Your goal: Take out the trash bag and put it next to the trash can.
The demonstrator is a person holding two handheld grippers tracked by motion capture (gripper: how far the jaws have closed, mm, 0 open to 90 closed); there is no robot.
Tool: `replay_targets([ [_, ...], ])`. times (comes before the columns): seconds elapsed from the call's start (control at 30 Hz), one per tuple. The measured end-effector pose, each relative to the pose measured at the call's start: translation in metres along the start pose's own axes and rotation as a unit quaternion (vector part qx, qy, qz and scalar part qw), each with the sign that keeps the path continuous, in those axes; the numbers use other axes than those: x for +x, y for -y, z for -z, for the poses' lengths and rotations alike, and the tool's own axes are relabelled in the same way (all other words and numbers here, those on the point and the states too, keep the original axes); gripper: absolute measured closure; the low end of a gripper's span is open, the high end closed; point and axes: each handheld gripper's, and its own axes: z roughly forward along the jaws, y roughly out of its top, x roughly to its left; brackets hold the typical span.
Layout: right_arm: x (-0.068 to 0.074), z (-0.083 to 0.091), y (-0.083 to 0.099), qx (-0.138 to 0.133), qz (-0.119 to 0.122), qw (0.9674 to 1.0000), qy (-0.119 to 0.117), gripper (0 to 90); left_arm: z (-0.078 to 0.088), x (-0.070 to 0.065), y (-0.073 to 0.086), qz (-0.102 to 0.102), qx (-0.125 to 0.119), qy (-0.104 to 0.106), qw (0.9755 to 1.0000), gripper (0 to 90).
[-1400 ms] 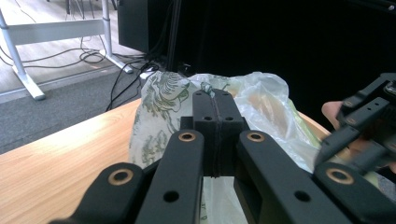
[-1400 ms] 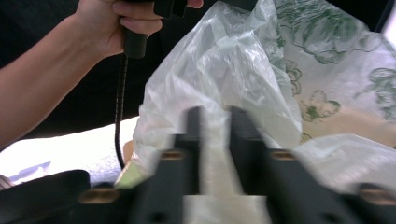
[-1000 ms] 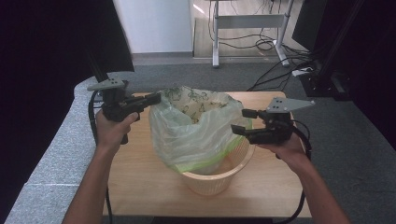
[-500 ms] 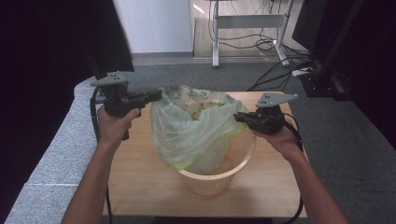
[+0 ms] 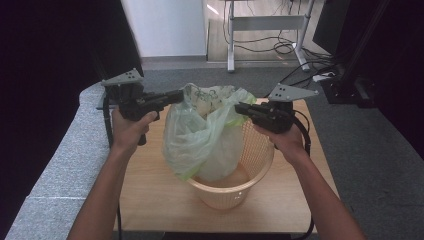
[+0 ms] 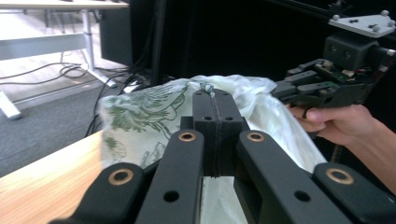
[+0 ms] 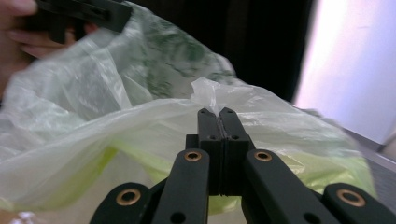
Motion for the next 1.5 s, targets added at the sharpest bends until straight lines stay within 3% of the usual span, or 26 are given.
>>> replay_targets([
  [0.17,0.022,-0.005,-0.006,0.002,0.013,0.9991,-0.041,88.9,-0.010,-0.025,-0.003,-0.023,0.011,0.019,0.9995,90.0],
  [0.3,0.033,-0.011,-0.008,0.006,0.021,0.9979,-0.060,88.0,-0.018,-0.041,-0.002,-0.034,0.019,0.032,0.9987,90.0],
  [0.37,0.036,-0.014,-0.008,0.004,0.024,0.9961,-0.085,83.0,-0.021,-0.045,0.000,-0.037,0.022,0.039,0.9983,89.9],
  [0.47,0.042,-0.020,-0.006,0.004,0.024,0.9928,-0.117,65.1,-0.026,-0.049,0.002,-0.038,0.029,0.045,0.9978,89.9],
  [0.53,0.046,-0.024,-0.005,0.005,0.030,0.9916,-0.125,55.9,-0.030,-0.050,0.004,-0.035,0.031,0.053,0.9975,89.9],
  [0.63,0.049,-0.031,-0.006,0.008,0.028,0.9929,-0.115,53.3,-0.035,-0.051,0.006,-0.033,0.037,0.061,0.9969,89.8],
  [0.67,0.049,-0.033,-0.006,0.010,0.034,0.9927,-0.116,57.5,-0.037,-0.051,0.007,-0.030,0.037,0.067,0.9966,89.6],
  [0.77,0.051,-0.036,-0.006,0.022,0.045,0.9943,-0.094,84.3,-0.038,-0.051,0.008,-0.027,0.035,0.069,0.9967,87.4],
  [0.8,0.050,-0.036,-0.006,0.026,0.043,0.9945,-0.092,87.1,-0.037,-0.050,0.008,-0.026,0.033,0.070,0.9966,85.0],
  [0.97,0.049,-0.028,-0.007,0.026,0.048,0.9964,-0.065,88.9,-0.024,-0.045,0.009,-0.037,0.003,0.042,0.9984,65.4],
  [1.07,0.045,-0.016,-0.011,0.006,0.046,0.9975,-0.053,89.0,-0.011,-0.040,0.009,-0.043,-0.012,0.022,0.9988,52.6],
  [1.23,0.039,0.002,-0.021,-0.023,0.040,0.9981,-0.040,89.0,0.012,-0.031,0.014,-0.058,-0.035,-0.009,0.9977,38.8],
  [1.43,0.034,0.020,-0.042,-0.055,0.034,0.9976,-0.026,89.0,0.028,-0.019,0.035,-0.061,-0.040,-0.023,0.9971,27.0],
  [1.5,0.033,0.025,-0.050,-0.067,0.032,0.9970,-0.023,89.0,0.029,-0.016,0.044,-0.062,-0.039,-0.016,0.9972,24.0],
])
